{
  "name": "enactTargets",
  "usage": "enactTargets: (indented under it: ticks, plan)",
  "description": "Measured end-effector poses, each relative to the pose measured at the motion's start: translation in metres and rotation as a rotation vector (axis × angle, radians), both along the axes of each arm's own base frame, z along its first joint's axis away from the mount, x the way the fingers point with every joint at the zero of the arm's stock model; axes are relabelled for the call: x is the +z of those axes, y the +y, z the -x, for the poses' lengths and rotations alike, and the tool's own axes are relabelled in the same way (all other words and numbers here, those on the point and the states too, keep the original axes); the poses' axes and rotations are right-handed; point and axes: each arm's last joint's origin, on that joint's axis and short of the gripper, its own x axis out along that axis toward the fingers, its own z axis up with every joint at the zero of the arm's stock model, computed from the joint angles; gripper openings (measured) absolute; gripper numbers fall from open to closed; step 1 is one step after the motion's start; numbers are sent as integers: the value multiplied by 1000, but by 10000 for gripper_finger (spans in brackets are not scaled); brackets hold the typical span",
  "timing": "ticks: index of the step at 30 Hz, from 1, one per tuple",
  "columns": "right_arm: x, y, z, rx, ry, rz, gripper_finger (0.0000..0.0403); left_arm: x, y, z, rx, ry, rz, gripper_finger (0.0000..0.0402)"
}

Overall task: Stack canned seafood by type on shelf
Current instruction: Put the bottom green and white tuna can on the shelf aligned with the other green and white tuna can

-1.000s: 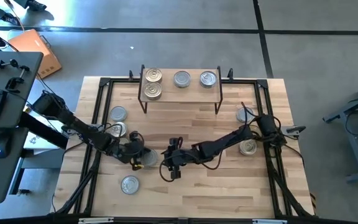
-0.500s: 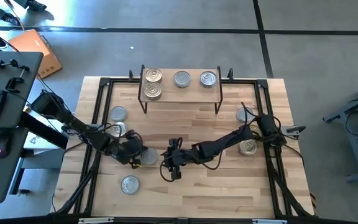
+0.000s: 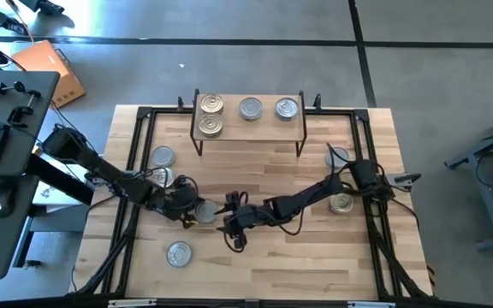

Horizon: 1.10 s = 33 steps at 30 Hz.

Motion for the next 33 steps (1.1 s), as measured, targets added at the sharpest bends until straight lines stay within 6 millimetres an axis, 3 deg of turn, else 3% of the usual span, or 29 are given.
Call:
enactTargets:
  ticks: [8,24,33]
  plan:
    - [-10,-10,-4,17,11,96,273,-1,7,-2,11,22,-10,0]
    - [-11,-22,-7,150,13,285,275,-17,19,9,-2,-103,51,0]
    - [-34,-23,-12,167,8,342,275,-17,25,8,20,-96,56,0]
